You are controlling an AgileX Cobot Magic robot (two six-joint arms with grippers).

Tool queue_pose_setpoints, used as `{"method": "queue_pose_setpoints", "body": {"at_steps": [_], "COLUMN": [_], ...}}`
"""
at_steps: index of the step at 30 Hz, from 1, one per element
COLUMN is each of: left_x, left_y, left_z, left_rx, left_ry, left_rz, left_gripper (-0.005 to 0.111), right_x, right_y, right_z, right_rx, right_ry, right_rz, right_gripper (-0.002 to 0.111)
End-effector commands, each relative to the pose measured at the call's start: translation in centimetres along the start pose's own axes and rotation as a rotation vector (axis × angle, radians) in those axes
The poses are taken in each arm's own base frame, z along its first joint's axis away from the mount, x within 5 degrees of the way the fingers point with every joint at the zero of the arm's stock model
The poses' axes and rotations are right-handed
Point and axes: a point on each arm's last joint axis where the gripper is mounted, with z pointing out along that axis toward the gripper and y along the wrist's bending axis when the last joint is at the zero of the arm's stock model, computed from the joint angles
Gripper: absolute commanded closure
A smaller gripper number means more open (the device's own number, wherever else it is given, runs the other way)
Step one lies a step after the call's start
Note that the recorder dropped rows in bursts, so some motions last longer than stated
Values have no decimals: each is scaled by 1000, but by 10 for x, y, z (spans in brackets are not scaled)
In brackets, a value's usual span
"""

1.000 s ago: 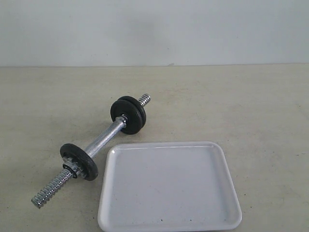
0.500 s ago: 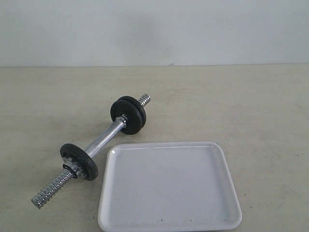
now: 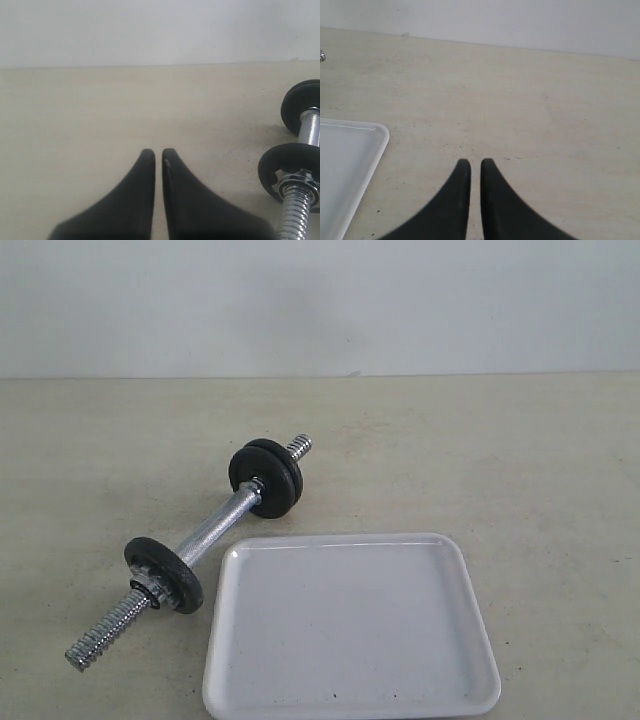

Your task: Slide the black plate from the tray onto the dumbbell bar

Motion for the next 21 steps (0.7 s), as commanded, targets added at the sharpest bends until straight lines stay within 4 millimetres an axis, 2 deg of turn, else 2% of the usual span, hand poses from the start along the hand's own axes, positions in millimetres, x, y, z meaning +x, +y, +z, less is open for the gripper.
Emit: {"method": "queue_pose_setpoints", "body": {"at_steps": [1, 5, 21], "left_x": [1, 1, 1], "left_y": [0, 2, 2], "left_z": [0, 0, 0], "left_rx": [-2, -20, -21], "left_ry": [0, -2, -2], "left_rz": [7, 74, 75], "left_gripper": [102, 102, 102], "right_x": [-1, -1, -1], "right_y": [0, 0, 1], "right_z": [0, 0, 0], "right_rx": [1, 1, -15], "right_ry": [-8, -8, -9], "right_rz": [-3, -3, -8], "right_gripper": [103, 103, 103]}}
